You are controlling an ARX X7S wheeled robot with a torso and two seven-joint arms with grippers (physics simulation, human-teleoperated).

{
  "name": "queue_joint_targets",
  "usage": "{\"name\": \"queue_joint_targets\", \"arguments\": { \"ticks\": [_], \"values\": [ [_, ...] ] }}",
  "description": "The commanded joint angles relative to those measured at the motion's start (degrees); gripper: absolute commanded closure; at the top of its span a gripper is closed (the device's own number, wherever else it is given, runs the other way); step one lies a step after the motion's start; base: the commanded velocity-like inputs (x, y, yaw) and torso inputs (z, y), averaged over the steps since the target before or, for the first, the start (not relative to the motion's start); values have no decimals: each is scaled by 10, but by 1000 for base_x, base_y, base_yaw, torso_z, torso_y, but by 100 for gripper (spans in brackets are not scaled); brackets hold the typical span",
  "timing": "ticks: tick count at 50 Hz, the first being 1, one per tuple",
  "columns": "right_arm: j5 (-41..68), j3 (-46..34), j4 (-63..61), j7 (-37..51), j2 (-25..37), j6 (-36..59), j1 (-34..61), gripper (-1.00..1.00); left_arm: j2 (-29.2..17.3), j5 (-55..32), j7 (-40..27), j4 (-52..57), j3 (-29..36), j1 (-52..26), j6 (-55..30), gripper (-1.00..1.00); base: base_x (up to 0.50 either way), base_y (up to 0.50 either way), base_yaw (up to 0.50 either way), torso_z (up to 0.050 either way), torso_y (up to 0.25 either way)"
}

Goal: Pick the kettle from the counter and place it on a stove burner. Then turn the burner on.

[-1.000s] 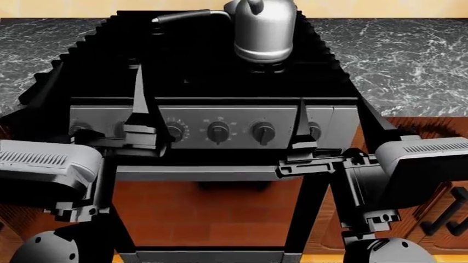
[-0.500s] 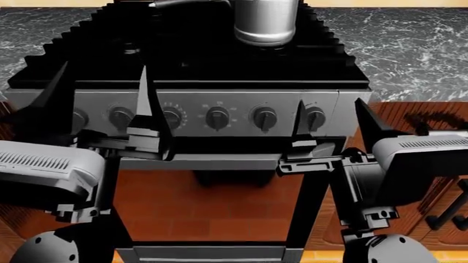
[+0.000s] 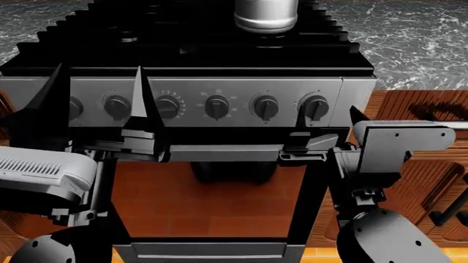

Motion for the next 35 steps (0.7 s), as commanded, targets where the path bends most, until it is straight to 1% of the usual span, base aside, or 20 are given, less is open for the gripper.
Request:
{"name": "queue_joint_targets", "arguments": {
  "ticks": [1, 6, 12, 35],
  "values": [
    [30, 9, 58, 2, -8, 55, 52, -100, 0, 13, -2, -3, -1, 6, 20, -100, 0, 0, 0, 0, 0],
    [33, 11, 93, 2, -11, 65, 68, -100, -2, 18, -6, -1, 0, 6, 21, -100, 0, 0, 0, 0, 0],
    [33, 13, 133, -6, -18, 56, 79, -100, -1, 25, -7, -3, 3, 7, 28, -100, 0, 0, 0, 0, 0],
    [22, 4, 222, -16, -25, 46, 123, -100, -2, 11, -10, -11, 3, 6, 30, -100, 0, 0, 0, 0, 0]
  ]
}}
